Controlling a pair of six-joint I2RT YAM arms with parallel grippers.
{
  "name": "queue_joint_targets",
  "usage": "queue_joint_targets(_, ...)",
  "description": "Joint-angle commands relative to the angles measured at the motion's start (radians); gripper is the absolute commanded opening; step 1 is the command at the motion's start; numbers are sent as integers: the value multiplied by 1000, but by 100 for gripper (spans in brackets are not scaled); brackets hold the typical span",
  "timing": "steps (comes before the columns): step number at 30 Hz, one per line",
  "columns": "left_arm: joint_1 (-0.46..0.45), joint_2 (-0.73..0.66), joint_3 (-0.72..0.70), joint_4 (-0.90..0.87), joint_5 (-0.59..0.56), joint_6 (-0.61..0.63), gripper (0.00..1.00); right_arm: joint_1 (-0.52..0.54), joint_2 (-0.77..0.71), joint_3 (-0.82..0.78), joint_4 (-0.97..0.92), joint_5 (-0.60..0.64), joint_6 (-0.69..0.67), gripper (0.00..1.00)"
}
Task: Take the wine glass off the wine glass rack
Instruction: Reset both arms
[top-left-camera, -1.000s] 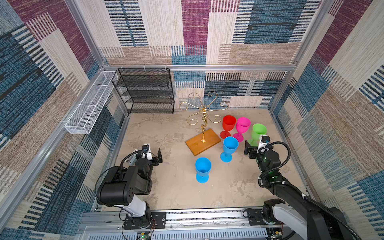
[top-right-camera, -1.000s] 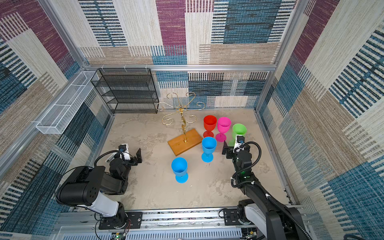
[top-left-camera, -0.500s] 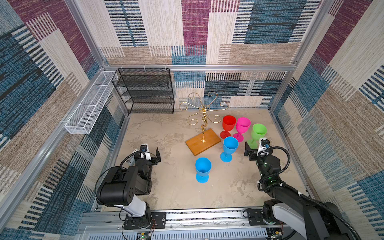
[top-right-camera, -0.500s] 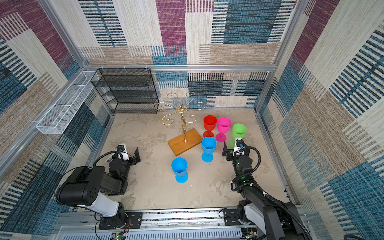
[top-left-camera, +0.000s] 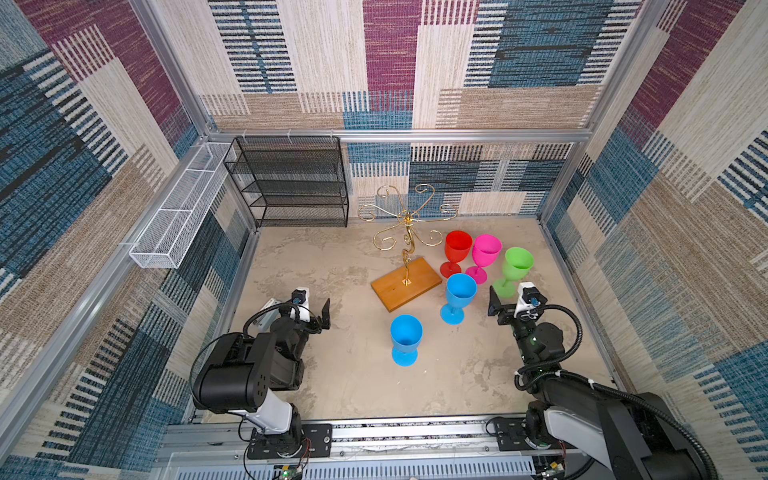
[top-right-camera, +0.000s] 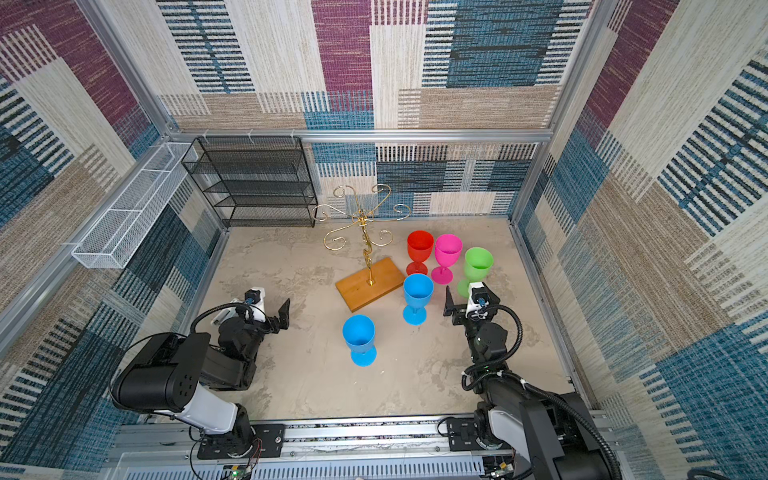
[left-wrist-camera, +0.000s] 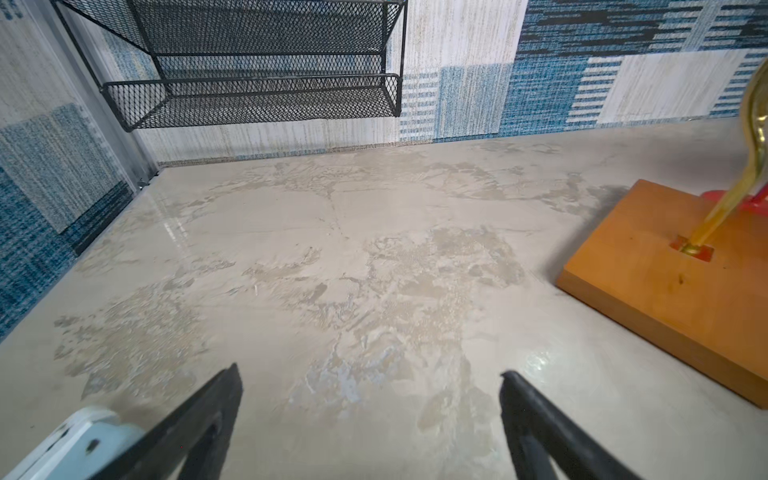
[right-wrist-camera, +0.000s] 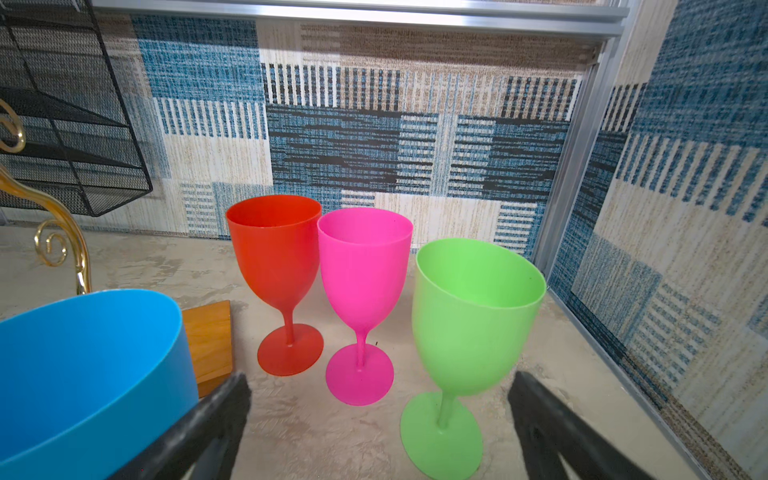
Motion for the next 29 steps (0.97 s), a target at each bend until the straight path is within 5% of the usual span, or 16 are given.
queue_joint_targets(1,2,4,6,56,18,26,99,0,46,-7,113,-13,-21,99)
queue_joint_targets(14,1,1,1,56,78,46,99,-32,295,5,326,-38,-31,99)
queue_joint_targets(29,-10,-6,19,19,72,62,99,-70,389,1,419,-59,4,99)
